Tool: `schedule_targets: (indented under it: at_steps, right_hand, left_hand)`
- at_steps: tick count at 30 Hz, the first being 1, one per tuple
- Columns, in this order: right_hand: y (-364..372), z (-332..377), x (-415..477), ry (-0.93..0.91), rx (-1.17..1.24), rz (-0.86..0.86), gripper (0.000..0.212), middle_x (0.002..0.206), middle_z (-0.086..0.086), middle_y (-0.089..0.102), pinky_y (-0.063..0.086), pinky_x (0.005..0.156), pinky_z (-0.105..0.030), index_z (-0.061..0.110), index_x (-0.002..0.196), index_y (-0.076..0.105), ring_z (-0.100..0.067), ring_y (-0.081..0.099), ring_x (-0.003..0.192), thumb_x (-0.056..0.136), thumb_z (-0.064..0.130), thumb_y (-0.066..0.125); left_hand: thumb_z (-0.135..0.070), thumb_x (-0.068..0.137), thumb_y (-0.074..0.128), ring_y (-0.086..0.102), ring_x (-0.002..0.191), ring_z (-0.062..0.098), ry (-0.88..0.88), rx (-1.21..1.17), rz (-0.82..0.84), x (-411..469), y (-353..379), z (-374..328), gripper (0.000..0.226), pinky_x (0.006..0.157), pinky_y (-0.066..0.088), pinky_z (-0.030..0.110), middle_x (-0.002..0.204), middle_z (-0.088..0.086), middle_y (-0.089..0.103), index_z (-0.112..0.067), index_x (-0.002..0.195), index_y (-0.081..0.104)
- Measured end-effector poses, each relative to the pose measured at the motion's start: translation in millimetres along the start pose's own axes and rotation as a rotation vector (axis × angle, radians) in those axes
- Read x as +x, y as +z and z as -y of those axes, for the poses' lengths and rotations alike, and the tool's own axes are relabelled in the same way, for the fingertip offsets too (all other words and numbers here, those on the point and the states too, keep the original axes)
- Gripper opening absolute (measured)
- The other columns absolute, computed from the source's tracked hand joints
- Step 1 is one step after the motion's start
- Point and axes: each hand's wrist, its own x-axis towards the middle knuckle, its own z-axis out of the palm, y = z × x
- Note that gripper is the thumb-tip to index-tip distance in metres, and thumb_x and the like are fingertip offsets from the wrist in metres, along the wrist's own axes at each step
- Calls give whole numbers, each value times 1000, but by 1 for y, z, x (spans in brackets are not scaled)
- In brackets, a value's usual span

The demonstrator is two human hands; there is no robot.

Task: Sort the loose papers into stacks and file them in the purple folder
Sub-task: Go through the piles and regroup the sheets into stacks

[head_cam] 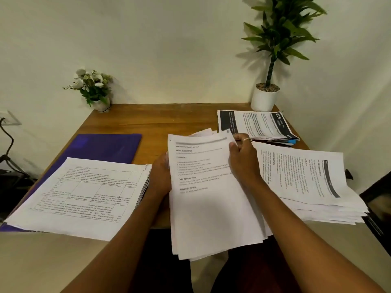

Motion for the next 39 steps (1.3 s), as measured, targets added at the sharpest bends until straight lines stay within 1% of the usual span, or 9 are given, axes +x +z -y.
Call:
schedule_targets:
  at_steps: [1, 3, 5, 10, 14, 18, 21, 27, 39]
  right_hand:
    - [3, -12, 0, 27, -75, 30, 20, 114, -1, 69, 57, 86, -35, 24, 123, 55, -17, 66, 100, 103, 27, 49]
    - [8, -28, -1, 81, -216, 78, 26, 119, -6, 69, 56, 95, -46, 24, 126, 55, -28, 67, 109, 103, 32, 47]
    - [12, -34, -2, 113, -346, 87, 29, 124, -9, 68, 54, 99, -42, 19, 130, 55, -31, 66, 114, 105, 30, 46]
    - [21, -39, -10, -30, -538, 44, 28, 110, -4, 72, 48, 77, -28, 18, 131, 57, -23, 69, 96, 107, 23, 44]
    - [26, -43, -12, -66, -580, 17, 27, 100, 0, 71, 47, 67, -27, 18, 130, 56, -19, 68, 84, 107, 23, 43]
    - [27, -49, -11, -104, -629, -20, 29, 111, -4, 70, 52, 80, -31, 14, 128, 61, -20, 65, 96, 103, 26, 54]
    - [28, -55, -9, -90, -598, -32, 30, 121, -5, 66, 50, 88, -33, 14, 127, 63, -20, 58, 106, 100, 25, 56]
    - [19, -52, 14, 151, -268, -14, 33, 132, -6, 57, 44, 105, -37, 16, 119, 68, -24, 51, 124, 94, 4, 50]
    - [6, -57, 51, 256, -149, 53, 29, 100, 4, 72, 47, 77, -27, 23, 115, 68, -19, 69, 94, 88, 17, 76]
  left_hand:
    - [-26, 98, 66, 66, 77, -1, 55, 46, -13, -22, 3, -31, 20, 73, 51, 19, 88, -7, 71, -6, 95, 67]
    - [-41, 91, 73, 62, 94, 4, 75, 87, -88, -42, 6, -51, 42, 83, 52, 26, 113, -13, 65, -18, 124, 62]
    - [-44, 89, 75, 65, 91, 4, 24, 38, -118, -43, 4, -56, 43, 77, 52, 23, 111, -15, 67, -20, 123, 61]
    - [-47, 96, 63, 73, 86, 12, 15, -7, -153, -46, 3, -61, 29, 65, 60, 23, 97, -11, 73, -20, 108, 65]
    - [-44, 102, 51, 67, 68, -12, -22, -43, -136, -53, 3, -73, 24, 52, 51, 9, 88, -16, 68, -22, 100, 63]
    - [-38, 95, 65, 69, 76, -6, 30, 24, -52, -58, 2, -72, 21, 71, 60, 18, 99, -18, 68, -26, 112, 61]
    - [-27, 95, 69, 64, 92, 8, -5, 99, -47, -59, 1, -75, 36, 68, 54, 16, 113, -7, 63, -14, 126, 57]
    - [-23, 100, 62, 52, 132, 35, -82, 197, -83, -60, 7, -85, 51, 99, 49, 43, 145, 10, 53, -7, 145, 44]
    - [-19, 100, 61, 57, 127, 33, -61, 165, -94, -62, 7, -89, 46, 92, 50, 38, 139, 9, 58, -9, 143, 48]
